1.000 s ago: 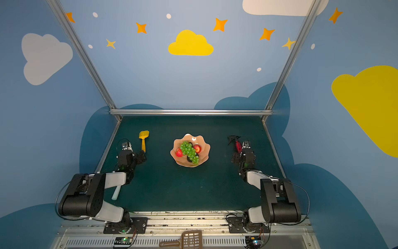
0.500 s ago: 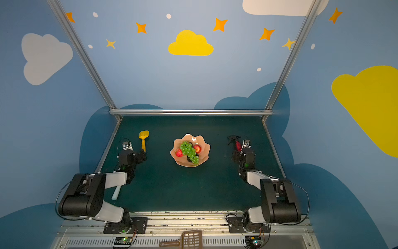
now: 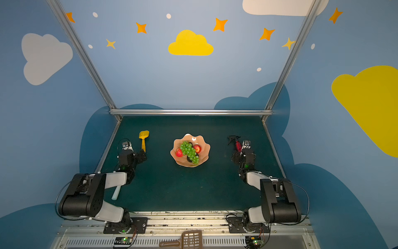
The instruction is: Place and organize the fake fruits in the fruit bowl
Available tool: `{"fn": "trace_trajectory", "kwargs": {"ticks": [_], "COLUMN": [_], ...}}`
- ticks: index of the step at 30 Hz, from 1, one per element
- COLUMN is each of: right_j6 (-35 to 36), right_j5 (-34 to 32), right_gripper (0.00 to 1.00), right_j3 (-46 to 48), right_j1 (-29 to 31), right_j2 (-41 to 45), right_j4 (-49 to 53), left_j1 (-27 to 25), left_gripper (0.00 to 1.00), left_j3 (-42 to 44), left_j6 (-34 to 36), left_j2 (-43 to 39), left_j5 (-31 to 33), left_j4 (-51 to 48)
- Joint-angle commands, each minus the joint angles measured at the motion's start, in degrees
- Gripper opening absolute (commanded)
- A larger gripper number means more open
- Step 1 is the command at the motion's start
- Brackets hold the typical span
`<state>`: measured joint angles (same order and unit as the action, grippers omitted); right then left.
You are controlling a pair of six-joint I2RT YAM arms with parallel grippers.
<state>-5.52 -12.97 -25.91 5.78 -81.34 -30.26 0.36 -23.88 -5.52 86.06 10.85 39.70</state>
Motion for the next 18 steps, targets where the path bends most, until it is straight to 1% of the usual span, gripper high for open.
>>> {"fn": "trace_trajectory", "kwargs": {"ticks": [1, 7, 11, 13, 15, 18], "right_j6": [0.0, -0.2, 0.3, -0.1, -0.4, 0.1], "right_j5": [-1.1, -1.0, -1.5, -1.4, 0.3, -0.6], "right_gripper": [0.91, 0.91, 0.9, 0.91, 0.9, 0.91], "right_j3": [1.1, -0.8, 1.5, -0.5, -2.1, -0.3], "right_j1": [0.5, 0.3, 0.8, 0.6, -0.3, 0.3], "right_j2": [1.2, 0.2, 1.4, 0.3, -0.6, 0.5], "right_j4": [-2.0, 0.5, -2.7, 0.1, 2.1, -0.3], "left_j1": [0.0, 0.0, 0.0, 0.0, -0.1, -0.1], "left_gripper": [0.99, 0.99, 0.99, 0.99, 0.99, 0.99], "left_j3": [-0.5, -0.7, -0.7, -0.7, -0.7, -0.8], "left_j6": [0.6, 0.6, 0.6, 0.6, 0.6, 0.6], "left_j2": [-0.3, -0.1, -0.2, -0.2, -0.2, -0.2], "left_j5": [0.5, 0.5, 0.5, 0.5, 0.5, 0.5], "left_j4": [1.1, 0.9, 0.9, 0.8, 0.8, 0.8]}}
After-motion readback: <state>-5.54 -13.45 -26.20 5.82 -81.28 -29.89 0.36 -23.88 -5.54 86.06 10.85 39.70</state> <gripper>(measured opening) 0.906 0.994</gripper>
